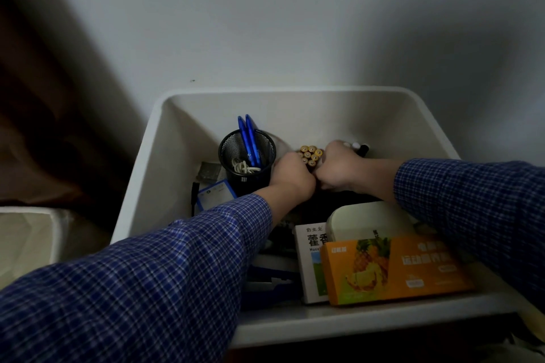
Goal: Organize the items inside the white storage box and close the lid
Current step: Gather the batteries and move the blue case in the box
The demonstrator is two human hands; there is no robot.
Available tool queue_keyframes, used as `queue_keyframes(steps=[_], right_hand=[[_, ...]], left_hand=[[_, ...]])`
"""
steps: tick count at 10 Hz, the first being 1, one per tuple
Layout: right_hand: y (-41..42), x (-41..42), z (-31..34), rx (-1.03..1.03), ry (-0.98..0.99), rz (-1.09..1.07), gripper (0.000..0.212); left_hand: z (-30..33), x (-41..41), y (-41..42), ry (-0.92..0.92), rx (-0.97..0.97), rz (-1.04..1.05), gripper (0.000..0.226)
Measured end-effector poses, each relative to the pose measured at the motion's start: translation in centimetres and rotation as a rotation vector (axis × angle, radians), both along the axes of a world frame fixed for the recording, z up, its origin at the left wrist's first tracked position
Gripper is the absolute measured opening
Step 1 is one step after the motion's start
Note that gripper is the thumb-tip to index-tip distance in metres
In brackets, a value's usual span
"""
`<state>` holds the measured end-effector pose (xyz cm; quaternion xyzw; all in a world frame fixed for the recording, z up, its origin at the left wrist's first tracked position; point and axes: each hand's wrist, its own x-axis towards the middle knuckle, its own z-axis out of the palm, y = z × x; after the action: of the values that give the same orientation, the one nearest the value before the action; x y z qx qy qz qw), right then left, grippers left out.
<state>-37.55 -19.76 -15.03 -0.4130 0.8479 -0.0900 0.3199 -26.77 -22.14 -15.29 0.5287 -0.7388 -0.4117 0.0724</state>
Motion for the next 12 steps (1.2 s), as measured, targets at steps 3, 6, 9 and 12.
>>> queue_keyframes(steps=[3,6,9,12], right_hand=[[-0.1,-0.3,0.0,-0.025,-0.006,0.015,0.026],[-0.3,-0.2,0.2,0.061,0.140,-0.003,0.054],[0.3,0.2,1.4,-0.010,-0.020,0.033,0.011],[0.5,0.2,2.5,-0.026,-0.046,0.113,0.010]], left_hand=[[-0.1,0.0,-0.3,0.052,0.009,-0.022,0.024],[-0.1,-0.5,-0.4,0.029,-0.007,-0.018,0.022],[-0.5,-0.4,-0.5,0.014,-0.026,-0.053,0.021],[-0.1,-0.4,-0.9,-0.021,-0.034,-0.155,0.020]])
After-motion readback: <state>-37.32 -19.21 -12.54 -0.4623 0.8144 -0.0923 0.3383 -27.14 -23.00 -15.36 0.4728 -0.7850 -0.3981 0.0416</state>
